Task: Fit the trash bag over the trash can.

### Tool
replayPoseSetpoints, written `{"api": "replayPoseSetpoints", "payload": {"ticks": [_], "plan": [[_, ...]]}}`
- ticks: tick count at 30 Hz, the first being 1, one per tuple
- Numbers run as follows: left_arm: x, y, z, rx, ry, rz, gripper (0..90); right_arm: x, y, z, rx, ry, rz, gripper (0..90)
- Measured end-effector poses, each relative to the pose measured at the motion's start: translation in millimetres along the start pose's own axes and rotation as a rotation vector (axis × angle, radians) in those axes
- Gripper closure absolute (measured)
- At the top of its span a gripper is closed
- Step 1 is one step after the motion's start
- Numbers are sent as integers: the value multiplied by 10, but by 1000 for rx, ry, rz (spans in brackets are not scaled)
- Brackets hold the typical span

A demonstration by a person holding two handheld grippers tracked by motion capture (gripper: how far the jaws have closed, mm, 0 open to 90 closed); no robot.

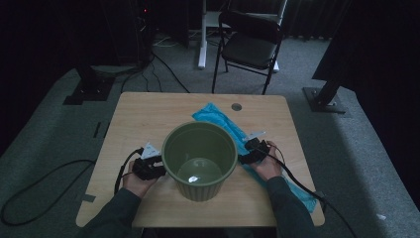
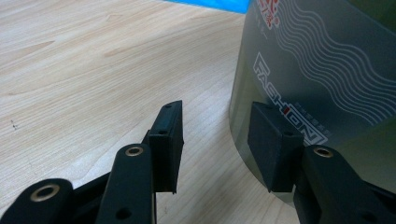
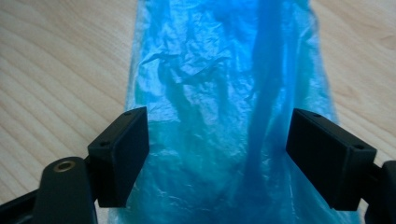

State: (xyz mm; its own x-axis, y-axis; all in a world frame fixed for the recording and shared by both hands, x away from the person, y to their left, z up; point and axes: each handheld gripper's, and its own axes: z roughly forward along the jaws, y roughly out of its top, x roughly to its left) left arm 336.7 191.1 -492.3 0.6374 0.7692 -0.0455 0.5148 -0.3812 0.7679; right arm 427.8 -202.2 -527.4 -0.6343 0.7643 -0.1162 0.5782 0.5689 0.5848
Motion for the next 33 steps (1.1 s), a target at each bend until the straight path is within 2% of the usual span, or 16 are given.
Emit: {"api": "replayPoseSetpoints", "payload": {"ticks": [5, 11, 14, 17, 18, 19, 20, 23, 25, 26, 27, 33], "plan": [[3, 3, 10, 0, -2, -2, 560, 25, -5, 32, 2, 27, -2, 176], [6, 6, 12, 1, -2, -2, 560, -67, 9, 49, 32, 32, 45, 166], [5, 6, 12, 1, -1, -1, 560, -165, 8, 51, 47, 65, 115, 275], [5, 6, 14, 1, 0, -1, 560, -243, -5, 19, 50, 46, 149, 428], [5, 6, 14, 1, 0, -1, 560, -243, -5, 19, 50, 46, 149, 428], [5, 6, 16, 3, 0, 1, 560, -272, -10, 5, 55, 38, 161, 477], [6, 6, 16, 3, 0, 1, 561, -308, -22, -15, 59, 25, 176, 600], [6, 6, 17, 4, 0, 1, 561, -353, -53, -41, 59, 1, 193, 794], [6, 6, 17, 4, 0, 1, 561, -360, -63, -48, 62, -10, 189, 794], [7, 6, 19, 5, 0, 0, 561, -360, -63, -48, 62, -10, 189, 842], [8, 7, 18, 5, -1, 0, 561, -378, -96, -72, 69, -31, 188, 889], [11, 9, 23, 5, 0, 0, 561, -438, -213, -174, 33, -23, 207, 897]]}}
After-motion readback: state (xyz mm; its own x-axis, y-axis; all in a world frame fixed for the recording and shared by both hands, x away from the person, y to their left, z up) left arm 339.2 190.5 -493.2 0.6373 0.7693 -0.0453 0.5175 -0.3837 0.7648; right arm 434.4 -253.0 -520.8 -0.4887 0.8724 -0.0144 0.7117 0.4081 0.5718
